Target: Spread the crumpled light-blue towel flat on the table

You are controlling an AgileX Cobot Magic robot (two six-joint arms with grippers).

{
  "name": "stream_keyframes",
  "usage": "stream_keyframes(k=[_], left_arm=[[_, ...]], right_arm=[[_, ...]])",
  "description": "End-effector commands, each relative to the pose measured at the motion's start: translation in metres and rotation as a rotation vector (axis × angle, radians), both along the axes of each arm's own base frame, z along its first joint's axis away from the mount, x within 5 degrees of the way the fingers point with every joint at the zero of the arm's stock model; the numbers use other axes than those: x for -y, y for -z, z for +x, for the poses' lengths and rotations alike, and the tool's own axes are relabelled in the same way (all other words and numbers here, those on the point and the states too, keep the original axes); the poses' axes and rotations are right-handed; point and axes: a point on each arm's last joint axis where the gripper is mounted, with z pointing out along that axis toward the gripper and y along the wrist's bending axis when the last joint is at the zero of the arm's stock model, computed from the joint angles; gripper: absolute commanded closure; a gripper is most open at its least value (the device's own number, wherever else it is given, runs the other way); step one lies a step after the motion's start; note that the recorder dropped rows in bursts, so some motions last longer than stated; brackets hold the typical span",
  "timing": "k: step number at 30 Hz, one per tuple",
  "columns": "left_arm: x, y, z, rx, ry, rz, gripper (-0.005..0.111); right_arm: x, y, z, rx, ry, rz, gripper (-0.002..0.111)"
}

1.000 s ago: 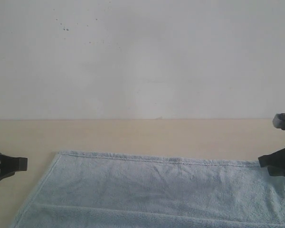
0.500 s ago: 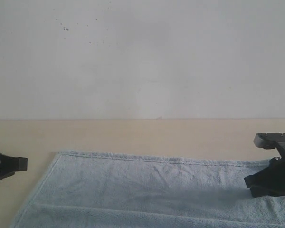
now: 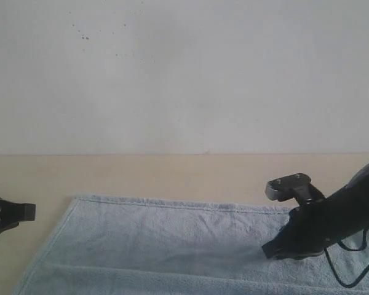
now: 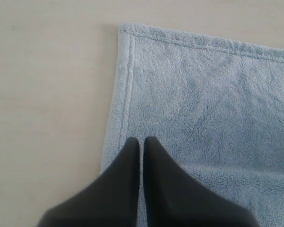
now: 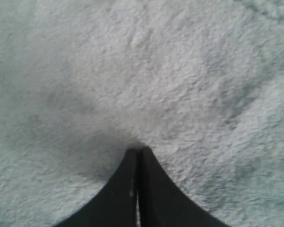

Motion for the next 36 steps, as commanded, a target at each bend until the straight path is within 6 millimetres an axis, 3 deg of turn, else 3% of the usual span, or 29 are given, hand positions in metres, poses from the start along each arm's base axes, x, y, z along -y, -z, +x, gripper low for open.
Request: stream_keyframes(k=[1, 6, 21, 27, 31, 36], left_arm=[[0.001, 0.0, -0.001, 0.002, -0.008, -0.012, 0.103], [0.0, -0.001, -0.001, 0.012, -0.017, -0.005, 0.103], [0.0, -0.001, -0.001, 0.012, -0.017, -0.005, 0.103], [0.0, -0.001, 0.0, 0.017, -0.021, -0.003, 0.103], [-0.001, -0.002, 0.0, 0.024, -0.028, 0.002, 0.103], [-0.001, 0.006, 0.003, 0.0, -0.033, 0.01, 0.103]], right_arm=[[0.012, -0.02, 0.013, 0.164, 0.104, -0.082, 0.108], [0.02, -0.041, 0.02, 0.294, 0.161, -0.141, 0.108], [0.032, -0.047, 0.029, 0.416, 0.265, -0.235, 0.108], [0.034, -0.049, 0.028, 0.383, 0.396, -0.158, 0.108], [0.026, -0.063, 0.022, 0.356, 0.339, -0.079, 0.108], [0.01, -0.098, 0.003, 0.332, 0.182, 0.062, 0.108]])
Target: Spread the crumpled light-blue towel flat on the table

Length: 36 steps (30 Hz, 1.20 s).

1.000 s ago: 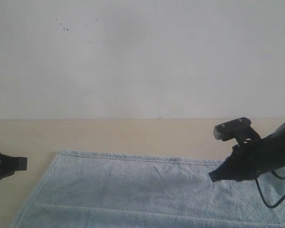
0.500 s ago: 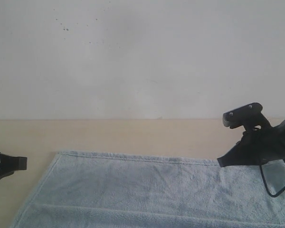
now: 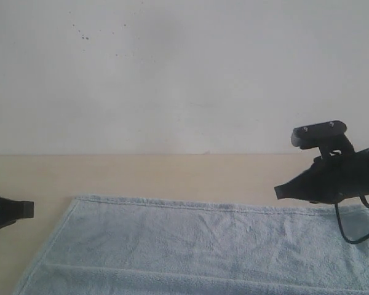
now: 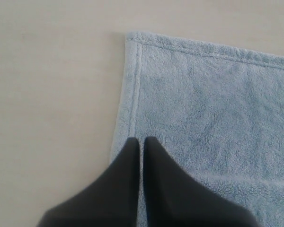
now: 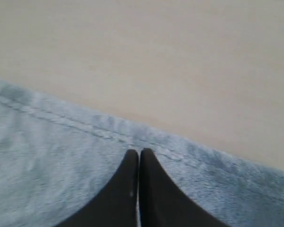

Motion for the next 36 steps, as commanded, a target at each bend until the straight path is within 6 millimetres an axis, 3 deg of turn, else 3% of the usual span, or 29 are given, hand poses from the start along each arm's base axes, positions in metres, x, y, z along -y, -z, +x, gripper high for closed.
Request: stream_keyframes(k=[1, 4, 9, 12, 14, 17, 21, 22, 23, 24, 26, 27, 28, 31, 33, 36], left_arm=[[0.001, 0.01, 0.002, -0.032, -0.015, -0.002, 0.103], [0.001, 0.018, 0.004, -0.065, -0.023, -0.007, 0.103], [0.014, 0.019, 0.003, -0.067, 0.02, -0.007, 0.103], [0.023, 0.018, 0.001, -0.059, 0.055, -0.001, 0.103], [0.028, 0.018, 0.0, -0.058, 0.075, 0.002, 0.103], [0.029, 0.018, 0.0, -0.059, 0.085, 0.004, 0.103], [0.028, 0.014, -0.001, -0.046, 0.078, -0.006, 0.103], [0.029, 0.011, -0.002, -0.041, 0.077, -0.015, 0.103], [0.029, 0.01, -0.003, -0.036, 0.079, -0.018, 0.103], [0.029, 0.004, -0.005, -0.019, 0.084, -0.025, 0.103], [0.029, -0.003, -0.008, 0.002, 0.089, -0.034, 0.103], [0.029, -0.005, -0.008, 0.011, 0.09, -0.036, 0.103], [0.029, -0.009, -0.01, 0.023, 0.095, -0.042, 0.103], [0.029, -0.012, -0.012, 0.033, 0.097, -0.045, 0.103], [0.029, -0.012, -0.012, 0.03, 0.1, -0.047, 0.103], [0.029, -0.012, -0.012, 0.028, 0.106, -0.042, 0.103]], right_arm=[[-0.01, -0.04, -0.017, 0.028, -0.129, 0.098, 0.108], [-0.011, -0.074, -0.029, 0.104, -0.142, 0.144, 0.108], [-0.007, -0.157, -0.068, 0.387, -0.146, 0.228, 0.108], [0.001, -0.219, -0.113, 0.637, -0.138, 0.317, 0.108], [0.013, -0.25, -0.149, 0.777, -0.077, 0.342, 0.108], [0.037, -0.266, -0.199, 0.912, 0.081, 0.313, 0.108], [0.08, -0.242, -0.253, 0.974, 0.457, 0.238, 0.108], [0.098, -0.217, -0.268, 0.929, 0.632, 0.166, 0.108], [0.101, -0.204, -0.27, 0.901, 0.658, 0.129, 0.108], [0.1, -0.176, -0.271, 0.841, 0.647, 0.101, 0.108], [0.091, -0.149, -0.261, 0.75, 0.546, 0.01, 0.108], [0.088, -0.143, -0.255, 0.719, 0.479, -0.101, 0.108], [0.08, -0.134, -0.243, 0.648, 0.347, -0.322, 0.108], [0.073, -0.107, -0.212, 0.431, 0.357, -0.529, 0.108], [0.06, -0.083, -0.188, 0.313, 0.279, -0.571, 0.108], [0.045, -0.049, -0.165, 0.182, 0.25, -0.465, 0.108]])
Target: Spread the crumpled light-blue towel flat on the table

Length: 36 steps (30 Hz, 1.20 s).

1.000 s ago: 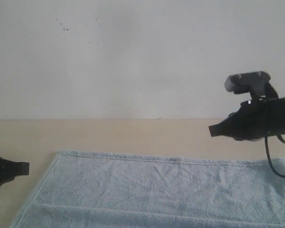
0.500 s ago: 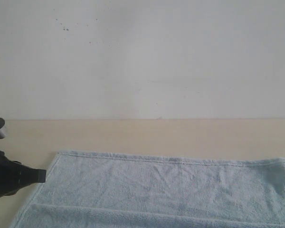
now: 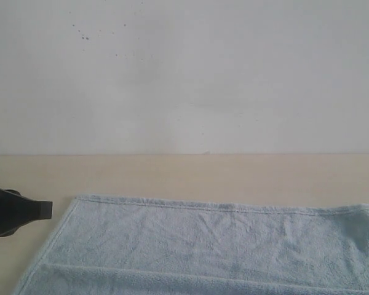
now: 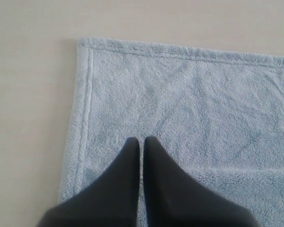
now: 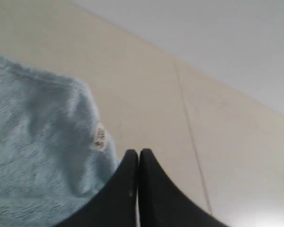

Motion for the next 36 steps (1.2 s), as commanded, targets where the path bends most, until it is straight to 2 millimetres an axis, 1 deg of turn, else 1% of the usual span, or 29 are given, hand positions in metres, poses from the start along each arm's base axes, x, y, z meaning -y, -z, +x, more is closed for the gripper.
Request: stream_keyframes(k=[1, 3, 5, 6, 7, 9, 11, 13, 14, 15, 16, 17, 18, 19, 21, 23, 24, 25, 26, 28, 30, 32, 34, 36], left_arm=[[0.002, 0.0, -0.002, -0.005, 0.008, -0.007, 0.103], [0.002, 0.0, -0.002, -0.005, 0.008, -0.007, 0.103], [0.001, 0.0, -0.002, -0.003, 0.007, -0.006, 0.103], [0.001, 0.0, -0.002, -0.003, 0.007, -0.006, 0.103], [0.001, 0.0, -0.002, -0.003, 0.007, -0.006, 0.103], [0.001, 0.0, -0.002, -0.003, 0.007, -0.006, 0.103], [0.001, 0.0, -0.002, -0.003, 0.007, -0.006, 0.103], [0.001, 0.0, -0.002, -0.003, 0.007, -0.006, 0.103], [0.001, 0.0, -0.002, -0.003, 0.007, -0.006, 0.103], [0.001, 0.0, -0.002, -0.003, 0.007, -0.006, 0.103], [0.001, 0.0, -0.002, -0.003, 0.007, -0.006, 0.103], [0.002, 0.0, -0.002, -0.005, 0.009, -0.007, 0.103], [0.002, 0.0, -0.002, -0.007, 0.01, -0.008, 0.103], [0.002, 0.0, -0.002, -0.007, 0.01, -0.008, 0.103], [0.002, 0.0, -0.002, -0.011, 0.014, -0.01, 0.103], [0.002, 0.0, -0.003, -0.013, 0.016, -0.01, 0.103], [0.002, 0.0, -0.003, -0.013, 0.016, -0.01, 0.103], [0.002, 0.0, -0.003, -0.013, 0.016, -0.01, 0.103], [0.002, 0.0, -0.003, -0.013, 0.016, -0.01, 0.103], [0.002, 0.0, -0.003, -0.013, 0.016, -0.01, 0.103], [0.002, 0.0, -0.003, -0.013, 0.016, -0.01, 0.103], [0.002, 0.0, -0.003, -0.013, 0.016, -0.01, 0.103], [0.002, 0.0, -0.003, -0.013, 0.016, -0.01, 0.103], [0.002, 0.0, -0.003, -0.013, 0.016, -0.01, 0.103]], right_arm=[[-0.016, 0.035, 0.022, -0.115, -0.011, 0.148, 0.108], [-0.017, 0.037, 0.024, -0.102, 0.0, 0.234, 0.108], [-0.017, 0.031, 0.023, -0.042, 0.025, 0.433, 0.108], [-0.018, 0.02, 0.023, 0.013, 0.002, 0.551, 0.108], [-0.021, 0.004, 0.023, 0.07, -0.042, 0.643, 0.108], [-0.034, -0.05, 0.017, 0.212, -0.295, 0.794, 0.108], [-0.053, -0.091, 0.002, 0.278, -0.589, 0.895, 0.108], [-0.073, -0.117, -0.021, 0.231, -0.896, 1.009, 0.108], [-0.082, -0.122, -0.031, 0.136, -1.011, 1.071, 0.108], [-0.087, -0.121, -0.038, 0.034, -1.072, 1.098, 0.108], [-0.091, -0.115, -0.043, -0.103, -1.108, 1.106, 0.108], [-0.093, -0.106, -0.047, -0.224, -1.107, 1.086, 0.108], [-0.092, -0.096, -0.048, -0.317, -1.076, 1.06, 0.108], [-0.089, -0.084, -0.048, -0.407, -1.006, 1.013, 0.108], [-0.077, -0.061, -0.042, -0.49, -0.809, 0.881, 0.108], [-0.057, -0.043, -0.03, -0.452, -0.573, 0.722, 0.108], [-0.047, -0.038, -0.024, -0.413, -0.477, 0.648, 0.108], [-0.033, -0.035, -0.016, -0.336, -0.341, 0.553, 0.108], [-0.024, -0.035, -0.011, -0.271, -0.263, 0.506, 0.108], [-0.009, -0.045, -0.002, -0.109, -0.162, 0.386, 0.108], [-0.005, -0.057, 0.004, 0.014, -0.132, 0.381, 0.108], [-0.012, -0.067, 0.009, 0.121, -0.197, 0.444, 0.108], [-0.018, -0.062, 0.019, 0.127, -0.241, 0.462, 0.108], [-0.021, -0.046, 0.035, 0.053, -0.242, 0.427, 0.108]])
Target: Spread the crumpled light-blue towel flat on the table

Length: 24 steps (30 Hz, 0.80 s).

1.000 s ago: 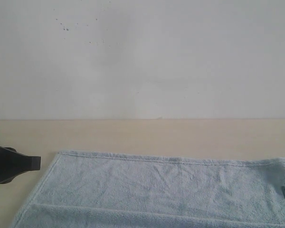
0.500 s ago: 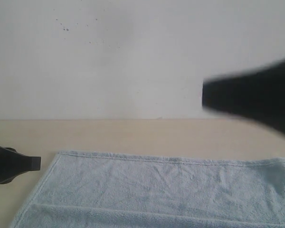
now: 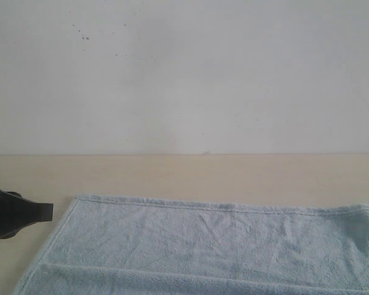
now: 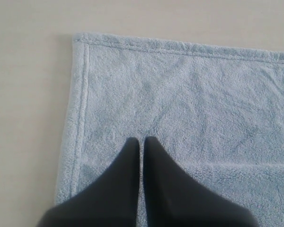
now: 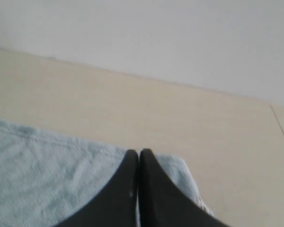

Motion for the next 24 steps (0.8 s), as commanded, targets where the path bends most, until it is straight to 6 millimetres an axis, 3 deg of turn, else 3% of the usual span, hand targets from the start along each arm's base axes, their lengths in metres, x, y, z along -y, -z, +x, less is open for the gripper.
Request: stream_keyframes(k=[1, 6, 10, 14, 24], left_arm=[[0.001, 0.0, -0.002, -0.002, 0.004, -0.006, 0.103], [0.001, 0.0, -0.002, -0.002, 0.008, -0.004, 0.103], [0.001, 0.0, -0.002, -0.002, 0.008, -0.004, 0.103], [0.001, -0.001, -0.001, 0.003, 0.004, -0.002, 0.103], [0.001, -0.001, -0.001, 0.006, 0.001, 0.0, 0.103]], right_arm=[[-0.01, 0.028, 0.036, -0.068, -0.057, -0.067, 0.108], [-0.017, 0.088, 0.081, -0.28, -0.127, -0.237, 0.108], [-0.01, 0.135, 0.113, -0.454, -0.043, -0.211, 0.108], [-0.011, 0.159, 0.131, -0.485, -0.055, -0.167, 0.108], [-0.023, 0.188, 0.15, -0.487, -0.135, -0.117, 0.108]])
